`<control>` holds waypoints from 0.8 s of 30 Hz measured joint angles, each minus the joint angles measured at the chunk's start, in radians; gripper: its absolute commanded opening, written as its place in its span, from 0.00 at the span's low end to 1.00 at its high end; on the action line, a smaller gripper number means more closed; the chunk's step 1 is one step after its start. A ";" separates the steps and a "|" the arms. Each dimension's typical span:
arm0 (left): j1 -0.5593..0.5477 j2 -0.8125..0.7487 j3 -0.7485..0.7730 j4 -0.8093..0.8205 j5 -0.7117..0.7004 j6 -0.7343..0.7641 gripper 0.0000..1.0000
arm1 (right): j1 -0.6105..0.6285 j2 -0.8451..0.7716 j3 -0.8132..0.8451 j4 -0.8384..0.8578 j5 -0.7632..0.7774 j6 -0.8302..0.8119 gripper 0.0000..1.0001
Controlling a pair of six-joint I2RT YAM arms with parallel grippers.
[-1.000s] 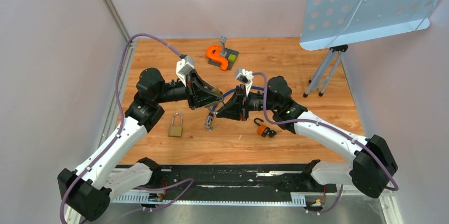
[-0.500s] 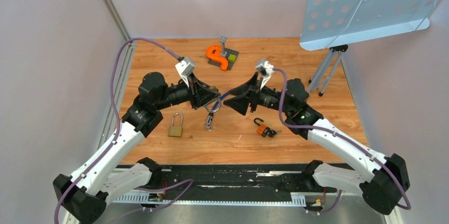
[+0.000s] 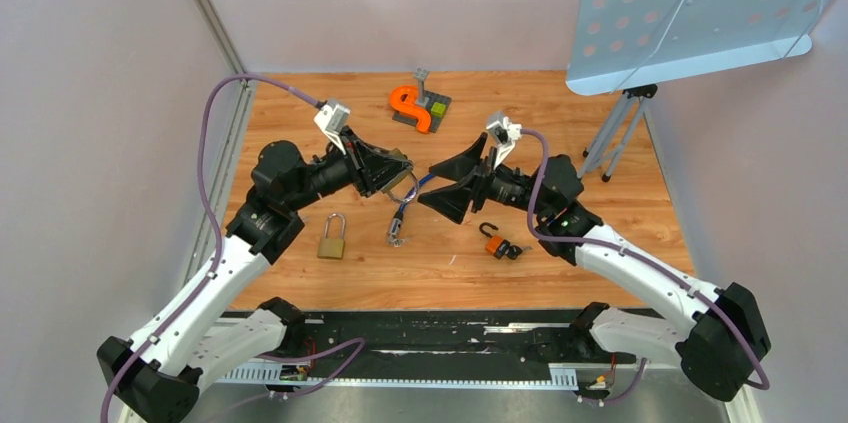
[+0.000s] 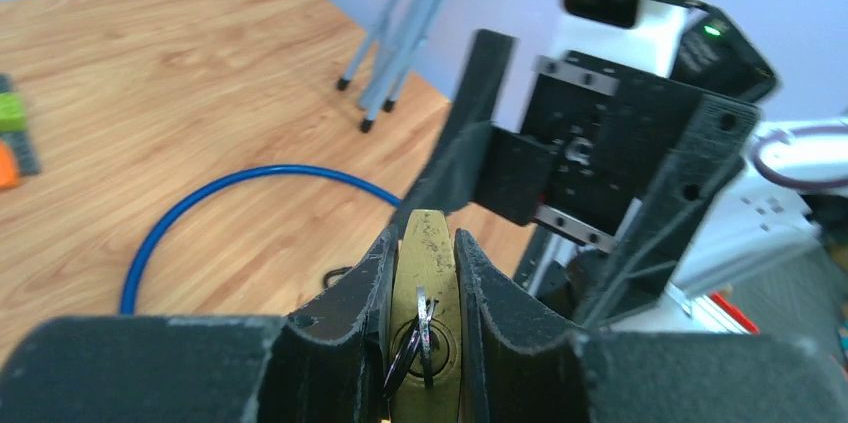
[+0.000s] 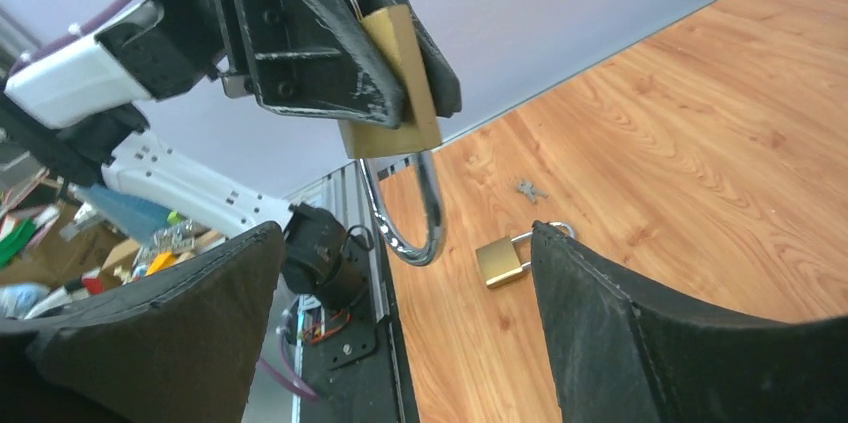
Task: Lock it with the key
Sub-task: Lock the lock.
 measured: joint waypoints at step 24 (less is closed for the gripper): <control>-0.001 0.069 -0.016 0.273 0.344 -0.034 0.00 | 0.010 0.177 0.079 0.134 -0.325 0.001 0.54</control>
